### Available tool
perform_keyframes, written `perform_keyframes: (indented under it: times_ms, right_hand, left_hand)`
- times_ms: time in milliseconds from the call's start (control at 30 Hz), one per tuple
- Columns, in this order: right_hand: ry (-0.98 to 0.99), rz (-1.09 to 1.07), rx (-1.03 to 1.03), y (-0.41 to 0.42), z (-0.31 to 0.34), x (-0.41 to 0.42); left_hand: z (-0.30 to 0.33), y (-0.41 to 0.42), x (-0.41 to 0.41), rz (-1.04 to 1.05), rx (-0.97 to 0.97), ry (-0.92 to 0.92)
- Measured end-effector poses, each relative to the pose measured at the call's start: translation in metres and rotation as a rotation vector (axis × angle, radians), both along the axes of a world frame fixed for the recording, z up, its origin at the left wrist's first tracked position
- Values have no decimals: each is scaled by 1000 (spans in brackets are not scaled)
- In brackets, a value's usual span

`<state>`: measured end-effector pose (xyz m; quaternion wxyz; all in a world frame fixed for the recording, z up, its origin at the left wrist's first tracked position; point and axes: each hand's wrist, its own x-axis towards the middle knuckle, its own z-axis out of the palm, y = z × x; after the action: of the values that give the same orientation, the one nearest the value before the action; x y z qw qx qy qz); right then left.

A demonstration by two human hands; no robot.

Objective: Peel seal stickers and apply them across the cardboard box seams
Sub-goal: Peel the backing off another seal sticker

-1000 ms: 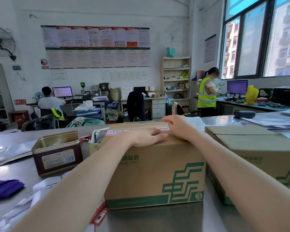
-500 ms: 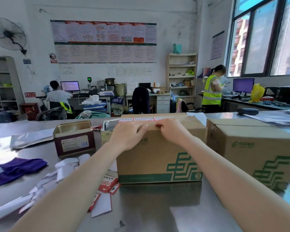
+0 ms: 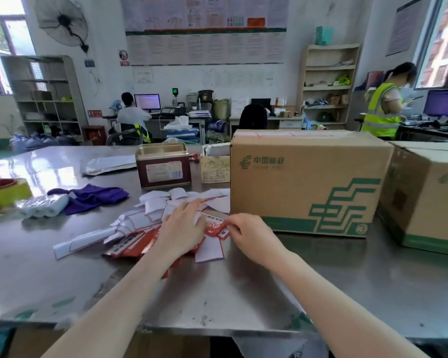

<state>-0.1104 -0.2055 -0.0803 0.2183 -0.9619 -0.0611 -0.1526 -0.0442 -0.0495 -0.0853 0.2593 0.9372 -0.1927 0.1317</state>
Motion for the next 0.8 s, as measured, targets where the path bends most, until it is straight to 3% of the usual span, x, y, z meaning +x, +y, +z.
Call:
perform_keyframes:
  times_ms: [200, 333, 533, 700, 800]
  right_hand:
    - [47, 103, 5, 31, -14, 21]
    - [136, 99, -171, 47, -18, 43]
    - [203, 123, 32, 53, -29, 51]
    - [226, 129, -31, 50, -19, 53]
    - [160, 112, 139, 49, -24, 48]
  left_hand:
    - [-26, 21, 2, 169, -385, -260]
    - [-28, 22, 8, 180, -500, -187]
    - [-28, 20, 7, 159, -476, -203]
    - [-28, 25, 7, 188, -503, -185]
    - [-28, 26, 6, 164, -442, -176]
